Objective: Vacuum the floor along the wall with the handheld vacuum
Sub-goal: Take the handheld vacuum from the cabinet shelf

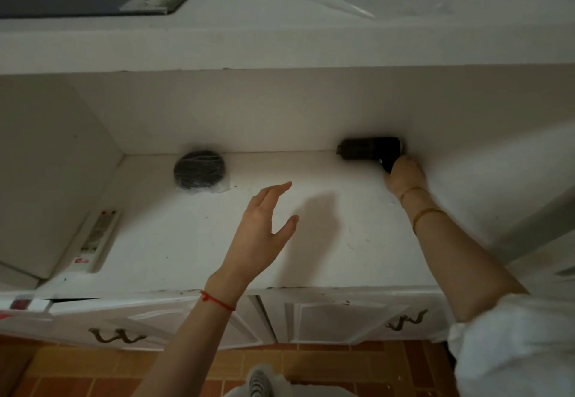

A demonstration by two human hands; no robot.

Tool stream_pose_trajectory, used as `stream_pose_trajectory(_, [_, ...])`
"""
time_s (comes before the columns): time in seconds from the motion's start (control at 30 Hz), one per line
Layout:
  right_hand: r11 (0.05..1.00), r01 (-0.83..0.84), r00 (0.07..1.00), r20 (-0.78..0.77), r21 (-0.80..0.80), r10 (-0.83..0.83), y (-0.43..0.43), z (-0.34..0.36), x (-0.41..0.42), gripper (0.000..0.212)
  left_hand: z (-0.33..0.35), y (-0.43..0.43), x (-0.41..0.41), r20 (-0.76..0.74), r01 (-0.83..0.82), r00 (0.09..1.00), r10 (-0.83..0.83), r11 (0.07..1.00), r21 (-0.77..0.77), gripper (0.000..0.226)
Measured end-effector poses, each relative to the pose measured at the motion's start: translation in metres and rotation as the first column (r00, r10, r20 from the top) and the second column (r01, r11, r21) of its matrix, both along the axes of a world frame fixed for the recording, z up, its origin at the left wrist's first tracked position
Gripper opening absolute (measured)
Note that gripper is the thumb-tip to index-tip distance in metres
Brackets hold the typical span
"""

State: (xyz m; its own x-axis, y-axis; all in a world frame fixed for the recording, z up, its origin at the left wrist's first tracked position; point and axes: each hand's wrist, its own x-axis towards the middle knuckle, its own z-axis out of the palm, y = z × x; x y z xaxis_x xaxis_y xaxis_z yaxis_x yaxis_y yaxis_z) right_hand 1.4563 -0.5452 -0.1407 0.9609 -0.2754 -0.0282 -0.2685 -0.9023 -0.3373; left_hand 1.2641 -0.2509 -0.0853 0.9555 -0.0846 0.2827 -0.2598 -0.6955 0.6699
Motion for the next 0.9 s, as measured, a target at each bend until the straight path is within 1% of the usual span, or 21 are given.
stream_pose_trajectory(0.17, [1.0,0.014,0.999,0.044,-0.024,-0.013,-0.001,0.001,-0.005,0.031,-0.001,0.003,-0.001,-0.006,-0.005,1.0,0.005,1.0,-0.002,0.055])
stream_pose_trajectory(0.33, [0.996,0.049,0.983,0.182,-0.079,-0.034,0.004,0.008,-0.027,0.022,-0.003,0.004,0.0,-0.008,-0.009,1.0,0.009,0.999,-0.036,0.054])
stream_pose_trajectory(0.47, [1.0,0.015,0.956,0.294,-0.013,-0.01,0.01,0.015,-0.055,0.021,-0.004,-0.001,0.003,-0.06,-0.025,0.998,0.018,0.992,-0.124,0.053])
stream_pose_trajectory(0.53, [0.999,-0.024,0.939,0.344,0.035,0.011,0.019,0.025,-0.074,0.022,-0.003,-0.006,0.005,-0.14,-0.049,0.99,0.018,0.973,-0.226,0.052])
stream_pose_trajectory(0.6, [0.995,-0.052,0.925,0.38,0.08,0.018,0.03,0.038,-0.096,0.025,0.001,-0.011,0.008,-0.288,-0.099,0.958,-0.014,0.922,-0.374,0.054])
stream_pose_trajectory(0.67, [0.991,-0.087,0.909,0.415,0.103,0.037,0.041,0.049,-0.121,0.028,0.007,-0.015,0.01,-0.41,-0.167,0.909,-0.071,0.841,-0.516,0.064])
stream_pose_trajectory(0.73, [0.985,-0.131,0.893,0.446,0.112,0.068,0.052,0.057,-0.145,0.033,0.011,-0.019,0.013,-0.447,-0.223,0.888,-0.105,0.753,-0.62,0.081])
stream_pose_trajectory(0.77, [0.982,-0.15,0.889,0.45,0.116,0.082,0.057,0.059,-0.156,0.036,0.013,-0.022,0.015,-0.452,-0.247,0.885,-0.109,0.713,-0.656,0.085])
stream_pose_trajectory(0.9, [0.971,-0.204,0.874,0.469,0.121,0.125,0.078,0.067,-0.196,0.044,0.025,-0.03,0.017,-0.452,-0.312,0.884,-0.115,0.575,-0.756,0.073])
